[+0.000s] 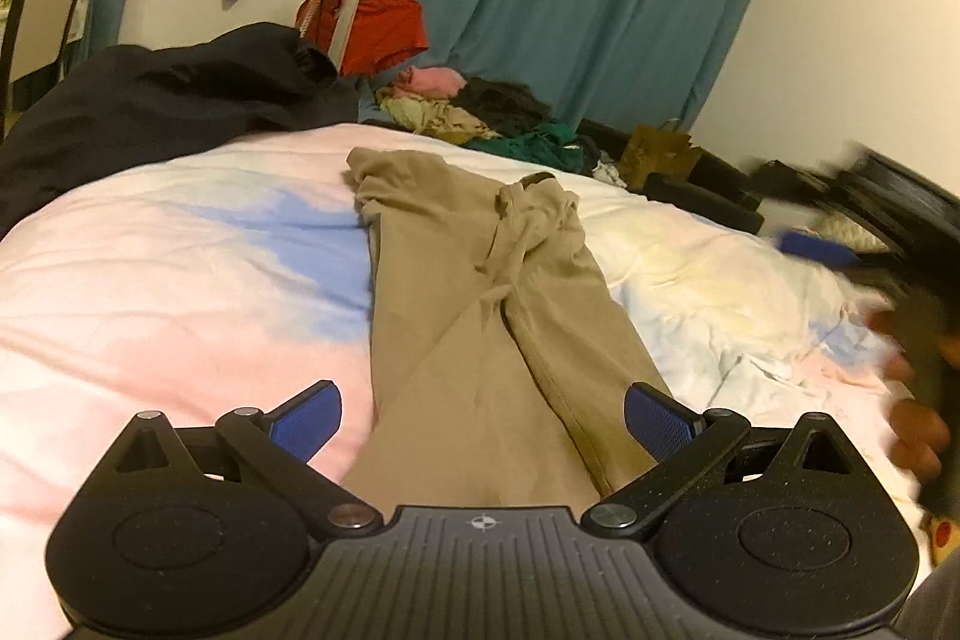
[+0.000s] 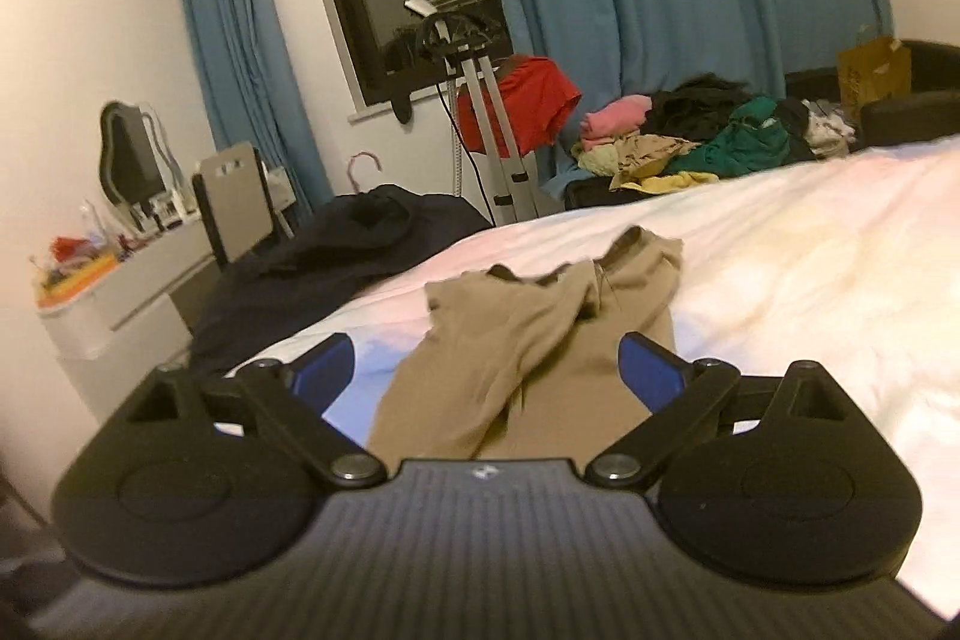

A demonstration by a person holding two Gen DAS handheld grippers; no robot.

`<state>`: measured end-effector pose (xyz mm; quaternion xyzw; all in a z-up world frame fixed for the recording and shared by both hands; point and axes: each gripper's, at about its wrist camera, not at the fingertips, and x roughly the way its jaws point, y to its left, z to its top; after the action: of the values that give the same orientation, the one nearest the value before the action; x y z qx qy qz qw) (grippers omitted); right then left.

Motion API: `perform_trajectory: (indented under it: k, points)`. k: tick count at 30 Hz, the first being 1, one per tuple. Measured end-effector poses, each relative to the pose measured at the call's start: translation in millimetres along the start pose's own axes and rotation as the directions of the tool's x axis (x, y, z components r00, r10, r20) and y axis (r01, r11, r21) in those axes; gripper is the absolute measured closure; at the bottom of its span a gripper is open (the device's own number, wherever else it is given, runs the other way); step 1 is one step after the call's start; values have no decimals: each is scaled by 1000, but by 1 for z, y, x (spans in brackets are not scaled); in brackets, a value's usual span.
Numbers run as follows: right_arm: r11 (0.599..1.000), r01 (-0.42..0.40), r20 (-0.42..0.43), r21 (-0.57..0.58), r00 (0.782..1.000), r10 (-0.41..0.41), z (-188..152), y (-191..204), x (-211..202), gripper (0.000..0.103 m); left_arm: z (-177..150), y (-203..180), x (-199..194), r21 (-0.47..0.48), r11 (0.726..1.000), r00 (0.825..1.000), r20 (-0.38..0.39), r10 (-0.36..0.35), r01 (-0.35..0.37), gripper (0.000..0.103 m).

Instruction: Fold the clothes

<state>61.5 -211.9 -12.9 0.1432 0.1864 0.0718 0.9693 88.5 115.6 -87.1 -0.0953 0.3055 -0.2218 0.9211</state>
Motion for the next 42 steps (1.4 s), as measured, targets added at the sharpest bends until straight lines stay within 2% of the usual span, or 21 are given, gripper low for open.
perform_trajectory:
  k: [5, 8, 11, 14, 17, 19, 20, 21, 22, 24, 26, 28, 29, 30, 31, 32, 33, 35, 36, 39, 42]
  points:
    - [999, -27, -3, 42, 1000, 27, -27, -14, -61, 7, -9, 11, -22, -86, 996, 998, -59, 5, -10, 1]
    - [994, 10, -51, 105, 999, -5, -42, -31, -74, 7, -15, 31, -30, -186, 982, 993, -114, 16, -37, 1]
    - [982, 9, -68, 191, 998, 4, -49, -47, -81, 7, -17, 60, -32, -352, 932, 985, -167, 34, -92, 3]
    - [975, 10, -71, 221, 997, 5, -50, -55, -75, 7, -25, 88, -38, -488, 855, 973, -216, 80, -178, 3]
    - [965, 22, -101, 262, 995, 5, -55, -64, -69, 7, -32, 105, -42, -557, 801, 962, -258, 86, -220, 8]
    - [956, 13, -108, 293, 994, 20, -58, -69, -68, 7, -37, 114, -43, -610, 761, 960, -272, 61, -221, 12]
    - [953, 10, -109, 304, 994, 24, -59, -70, -67, 7, -39, 115, -41, -622, 749, 956, -289, 49, -226, 13]
    - [951, 9, -109, 310, 994, 26, -60, -72, -68, 7, -41, 117, -38, -632, 739, 951, -307, 38, -233, 18]
    - [950, 11, -110, 313, 994, 24, -60, -73, -68, 7, -41, 115, -34, -620, 741, 939, -340, 45, -260, 24]
    - [948, 15, -115, 317, 993, 23, -61, -74, -67, 7, -42, 107, -26, -566, 768, 916, -396, 65, -299, 27]
    - [948, 21, -124, 317, 992, 20, -63, -74, -65, 7, -43, 98, -18, -506, 794, 888, -450, 89, -336, 34]
    - [947, 31, -139, 319, 990, 14, -65, -75, -63, 7, -44, 85, -12, -385, 830, 840, -517, 168, -403, 63]
    - [946, 36, -146, 323, 989, 12, -66, -75, -63, 7, -43, 78, -11, -329, 846, 822, -533, 199, -419, 68]
    - [944, 38, -152, 329, 988, 14, -67, -76, -62, 7, -42, 71, -10, -278, 865, 813, -539, 220, -418, 76]
    - [941, 39, -158, 335, 987, 15, -68, -77, -62, 7, -41, 64, -12, -231, 879, 809, -536, 242, -417, 90]
    - [941, 39, -164, 336, 986, 17, -69, -77, -61, 7, -39, 57, -15, -179, 895, 810, -523, 266, -409, 97]
    - [945, 37, -167, 325, 986, 19, -69, -76, -61, 7, -37, 47, -20, -127, 914, 822, -496, 278, -386, 99]
    - [957, 35, -170, 287, 985, 15, -69, -70, -60, 7, -36, 25, -34, -11, 934, 849, -421, 319, -357, 100]
    - [965, 36, -169, 258, 986, 9, -68, -66, -59, 7, -35, 12, -43, 46, 943, 871, -370, 324, -331, 100]
    - [980, 37, -186, 194, 982, 0, -69, -55, -54, 7, -39, -30, -64, 182, 948, 921, -247, 301, -261, 100]
    - [982, 30, -201, 186, 980, 8, -71, -52, -51, 7, -47, -70, -75, 291, 941, 954, -187, 235, -174, 100]
